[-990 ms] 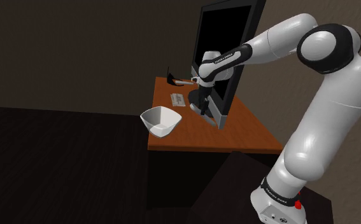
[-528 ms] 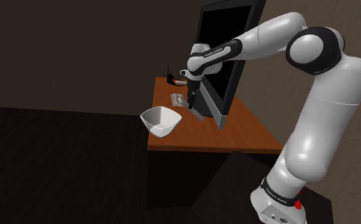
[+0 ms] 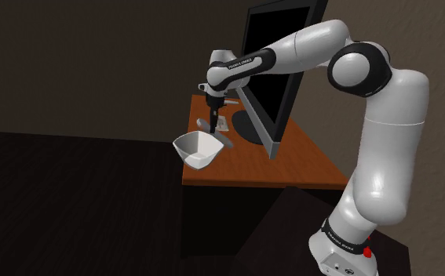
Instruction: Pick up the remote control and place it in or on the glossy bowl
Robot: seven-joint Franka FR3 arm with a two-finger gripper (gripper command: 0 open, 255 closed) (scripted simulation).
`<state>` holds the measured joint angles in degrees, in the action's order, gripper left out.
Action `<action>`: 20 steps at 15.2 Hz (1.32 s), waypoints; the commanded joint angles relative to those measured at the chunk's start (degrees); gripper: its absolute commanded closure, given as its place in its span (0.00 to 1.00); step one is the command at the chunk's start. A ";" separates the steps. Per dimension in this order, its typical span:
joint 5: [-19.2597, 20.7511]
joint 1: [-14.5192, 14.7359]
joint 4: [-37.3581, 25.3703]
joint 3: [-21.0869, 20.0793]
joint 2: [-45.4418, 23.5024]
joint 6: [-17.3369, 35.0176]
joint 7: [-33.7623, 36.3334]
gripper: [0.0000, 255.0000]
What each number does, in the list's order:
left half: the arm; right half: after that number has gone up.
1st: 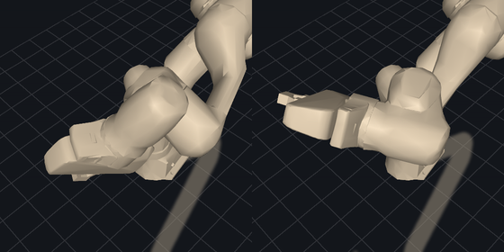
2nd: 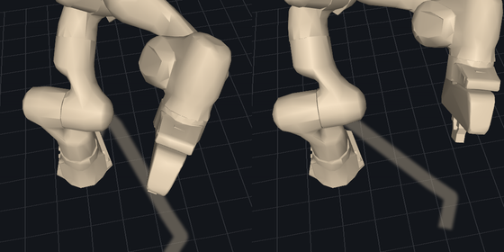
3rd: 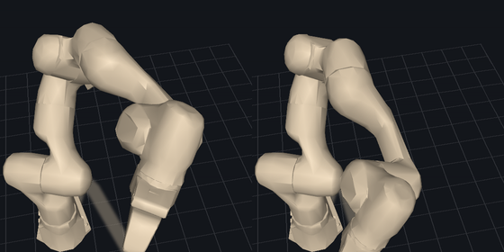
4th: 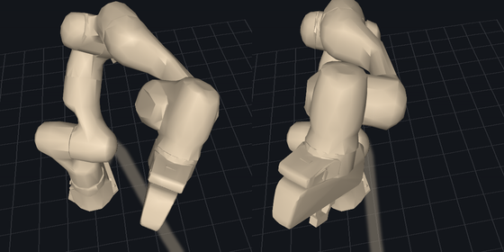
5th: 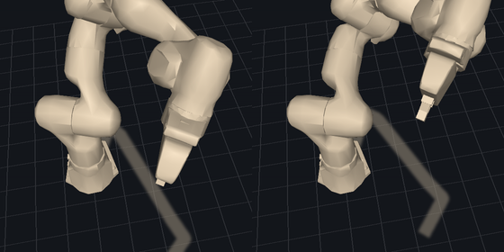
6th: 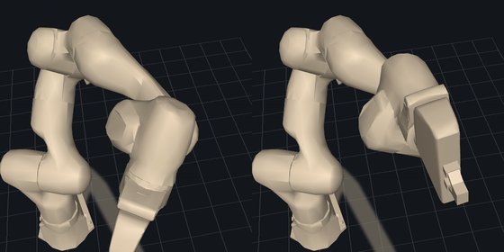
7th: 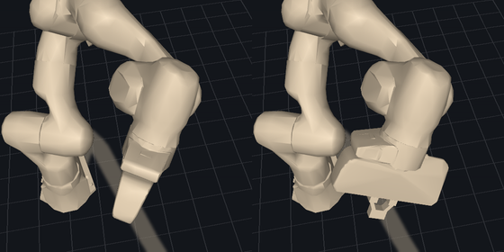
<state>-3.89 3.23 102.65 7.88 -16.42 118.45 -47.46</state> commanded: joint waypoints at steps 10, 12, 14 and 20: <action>-0.62 1.99 -6.85 -1.54 -8.40 1.66 3.43 1.00; -0.73 1.96 -6.23 -1.60 -9.04 2.92 3.34 1.00; -0.84 1.93 -5.67 -1.65 -9.73 4.17 3.25 1.00; -1.04 1.87 -4.86 -1.76 -10.94 6.18 3.09 1.00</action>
<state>-4.92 5.15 97.71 6.10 -27.22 124.55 -44.34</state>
